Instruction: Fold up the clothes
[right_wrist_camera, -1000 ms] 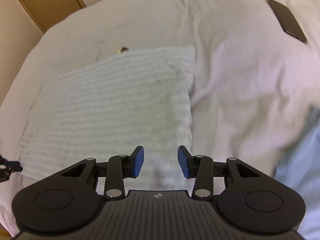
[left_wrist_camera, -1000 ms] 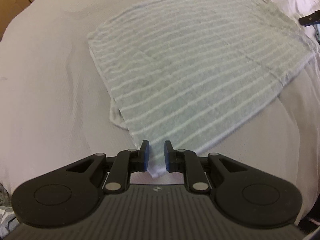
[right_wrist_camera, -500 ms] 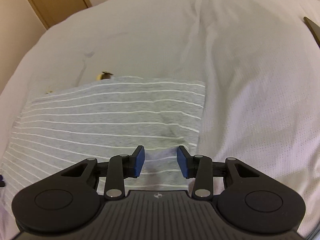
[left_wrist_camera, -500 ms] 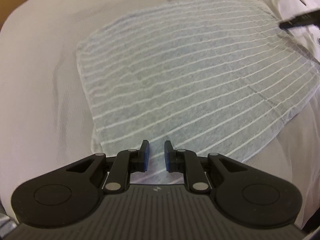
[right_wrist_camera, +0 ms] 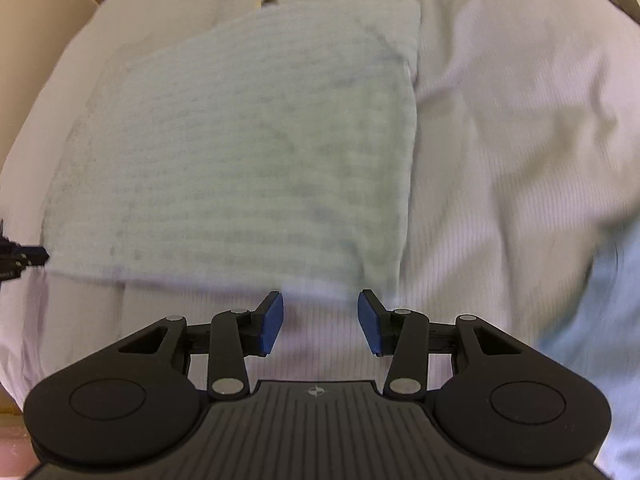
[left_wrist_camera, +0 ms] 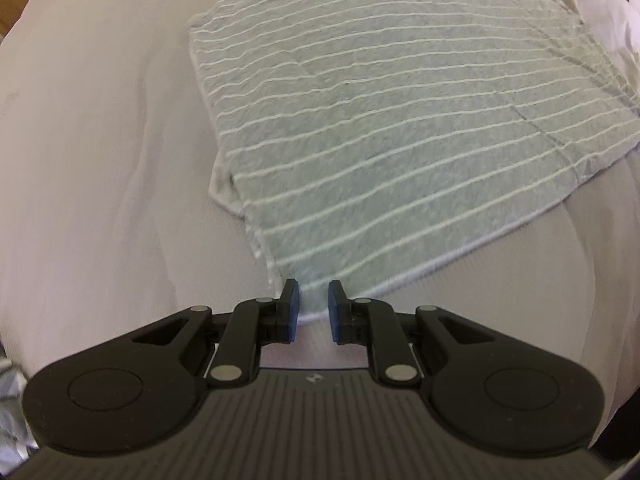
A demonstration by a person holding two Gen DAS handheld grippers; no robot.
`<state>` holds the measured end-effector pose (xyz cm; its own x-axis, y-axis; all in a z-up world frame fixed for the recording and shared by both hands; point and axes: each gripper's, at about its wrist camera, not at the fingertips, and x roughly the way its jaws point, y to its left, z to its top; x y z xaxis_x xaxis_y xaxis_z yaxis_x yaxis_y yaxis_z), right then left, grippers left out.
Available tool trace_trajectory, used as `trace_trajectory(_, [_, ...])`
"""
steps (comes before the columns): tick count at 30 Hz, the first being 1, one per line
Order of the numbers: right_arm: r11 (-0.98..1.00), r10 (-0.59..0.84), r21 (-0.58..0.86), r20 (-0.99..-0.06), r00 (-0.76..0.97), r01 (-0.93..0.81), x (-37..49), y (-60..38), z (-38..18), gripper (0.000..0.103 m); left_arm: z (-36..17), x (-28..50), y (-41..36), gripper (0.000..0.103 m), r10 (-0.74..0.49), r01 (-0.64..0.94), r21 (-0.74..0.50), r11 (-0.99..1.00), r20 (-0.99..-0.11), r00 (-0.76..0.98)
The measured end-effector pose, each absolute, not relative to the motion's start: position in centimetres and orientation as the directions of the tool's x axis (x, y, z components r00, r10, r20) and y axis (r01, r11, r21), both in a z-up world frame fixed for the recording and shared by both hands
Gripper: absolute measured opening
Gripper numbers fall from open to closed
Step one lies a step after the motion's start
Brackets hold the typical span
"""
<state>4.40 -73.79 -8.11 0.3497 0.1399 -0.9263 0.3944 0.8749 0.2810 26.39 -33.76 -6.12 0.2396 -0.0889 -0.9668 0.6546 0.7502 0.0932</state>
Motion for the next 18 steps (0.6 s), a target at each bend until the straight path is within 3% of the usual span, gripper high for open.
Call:
trace_trajectory(12, [0.885, 0.014, 0.218, -0.896, 0.443, 0.412, 5.9, -69.0, -0.7, 0.045, -0.8, 24.5, -30.6, 0.013, -0.238, 0.656, -0.001, 0.755, -0.933, 0.271])
trace_trajectory(18, [0.894, -0.047, 0.151, -0.904, 0.425, 0.422, 7.1, -64.8, 3.3, 0.051, 1.0, 25.0, -31.0, 0.014, -0.312, 0.706, -0.028, 0.707, -0.909, 0.276])
